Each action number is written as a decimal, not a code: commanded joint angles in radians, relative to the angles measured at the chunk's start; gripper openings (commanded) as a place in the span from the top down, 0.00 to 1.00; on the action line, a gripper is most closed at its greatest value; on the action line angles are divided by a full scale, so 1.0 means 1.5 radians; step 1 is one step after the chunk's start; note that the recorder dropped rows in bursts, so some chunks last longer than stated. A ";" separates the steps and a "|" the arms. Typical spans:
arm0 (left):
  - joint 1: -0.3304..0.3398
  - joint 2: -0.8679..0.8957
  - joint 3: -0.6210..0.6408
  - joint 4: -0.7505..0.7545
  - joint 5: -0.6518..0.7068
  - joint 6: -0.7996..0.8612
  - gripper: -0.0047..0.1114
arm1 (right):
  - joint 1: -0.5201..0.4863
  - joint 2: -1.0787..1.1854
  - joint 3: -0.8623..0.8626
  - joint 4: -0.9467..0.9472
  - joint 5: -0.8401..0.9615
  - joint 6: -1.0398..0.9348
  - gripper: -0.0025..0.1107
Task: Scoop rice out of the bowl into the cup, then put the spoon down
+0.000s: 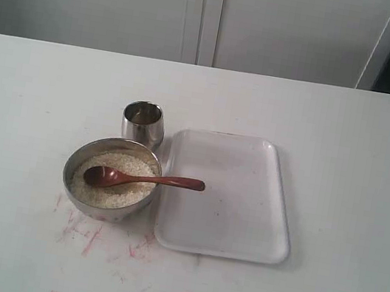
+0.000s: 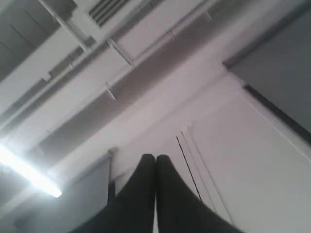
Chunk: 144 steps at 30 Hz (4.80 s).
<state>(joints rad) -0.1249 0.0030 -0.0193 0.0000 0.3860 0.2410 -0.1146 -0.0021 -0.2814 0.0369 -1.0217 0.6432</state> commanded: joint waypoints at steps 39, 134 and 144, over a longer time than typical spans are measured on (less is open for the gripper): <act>-0.005 -0.002 0.006 0.000 0.028 -0.004 0.84 | 0.282 0.581 -0.971 0.068 1.366 -0.339 0.98; -0.005 -0.002 0.006 0.000 0.028 -0.004 0.84 | 0.395 1.230 -0.788 0.101 1.381 -1.099 0.47; -0.005 -0.002 0.006 0.000 0.028 -0.004 0.84 | 0.401 1.242 -0.788 0.101 1.366 -1.085 0.49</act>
<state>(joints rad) -0.1249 0.0030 -0.0193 0.0000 0.3860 0.2410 0.4785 1.8589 -1.4659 0.1862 1.0336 -0.9897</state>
